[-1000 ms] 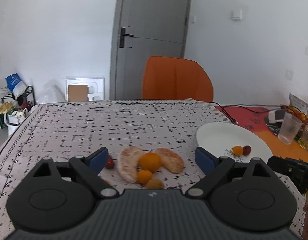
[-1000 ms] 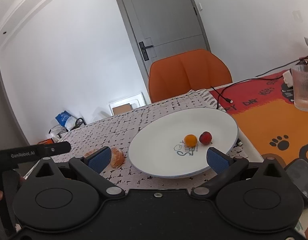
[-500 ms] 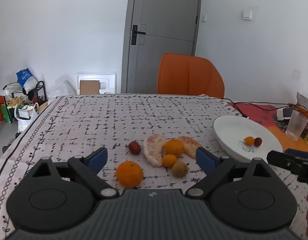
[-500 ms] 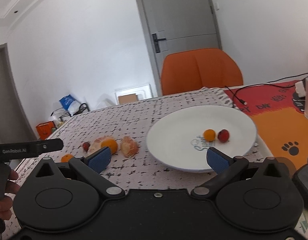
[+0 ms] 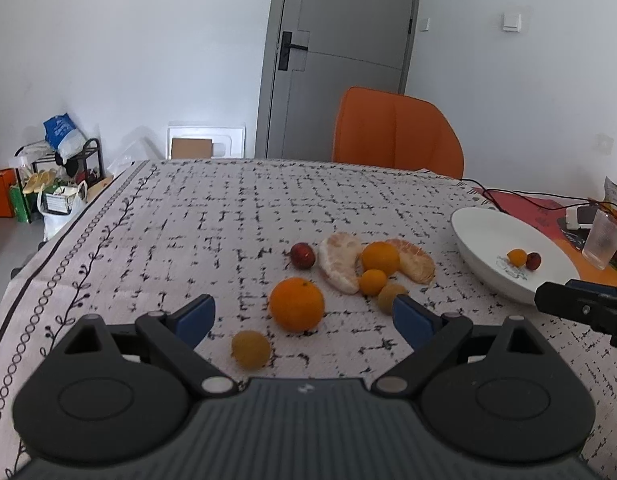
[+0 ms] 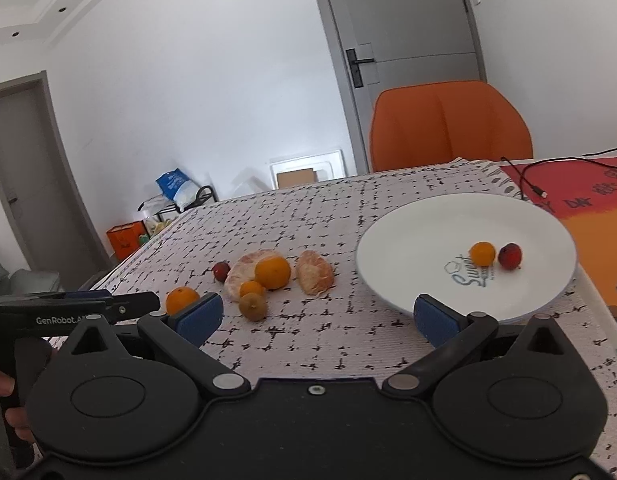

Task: Organize fruits
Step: 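Move both open grippers back to the fruit pile, then grasp the yellow apricot with the left gripper while the right gripper grasps the large orange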

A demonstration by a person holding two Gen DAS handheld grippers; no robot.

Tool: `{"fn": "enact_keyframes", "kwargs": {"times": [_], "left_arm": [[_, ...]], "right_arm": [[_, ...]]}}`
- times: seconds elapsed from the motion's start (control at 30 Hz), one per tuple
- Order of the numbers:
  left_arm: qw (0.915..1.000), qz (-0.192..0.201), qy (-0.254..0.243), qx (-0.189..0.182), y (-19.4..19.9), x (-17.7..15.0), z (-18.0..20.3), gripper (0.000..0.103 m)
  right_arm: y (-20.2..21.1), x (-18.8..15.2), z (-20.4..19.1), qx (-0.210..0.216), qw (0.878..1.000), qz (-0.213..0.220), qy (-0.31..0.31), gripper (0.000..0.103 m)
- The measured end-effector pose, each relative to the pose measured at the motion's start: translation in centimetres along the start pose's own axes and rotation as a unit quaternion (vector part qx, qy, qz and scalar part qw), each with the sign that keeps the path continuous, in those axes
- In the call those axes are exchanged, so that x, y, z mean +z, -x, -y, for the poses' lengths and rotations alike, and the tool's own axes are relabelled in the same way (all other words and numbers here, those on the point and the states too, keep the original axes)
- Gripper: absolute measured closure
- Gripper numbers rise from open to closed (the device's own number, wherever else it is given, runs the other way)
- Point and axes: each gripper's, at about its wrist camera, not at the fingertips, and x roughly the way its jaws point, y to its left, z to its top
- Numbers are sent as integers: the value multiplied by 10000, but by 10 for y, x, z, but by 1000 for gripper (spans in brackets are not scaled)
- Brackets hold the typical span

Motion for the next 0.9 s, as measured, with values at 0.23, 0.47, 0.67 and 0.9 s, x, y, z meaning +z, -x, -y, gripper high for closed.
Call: {"fn": "enact_keyframes", "kwargs": {"times": [0.23,0.47,0.67,0.9], "left_arm": [[10000,-74,61,5,-5,-7,-11,9],[9998,-109,147,-9,-11,-10,-21,12],[9996,-191,222,-45,-19,-13,-27,33],[9987,-368,352,-69,-27,-19,-36,63]], "right_arm": [[-11,-2,-10,61,9999,-103,109,0],[-24,-3,-19,133,9996,-192,181,6],[-37,-3,-24,188,9991,-326,182,11],[-51,1,-34,322,9983,-403,288,13]]}}
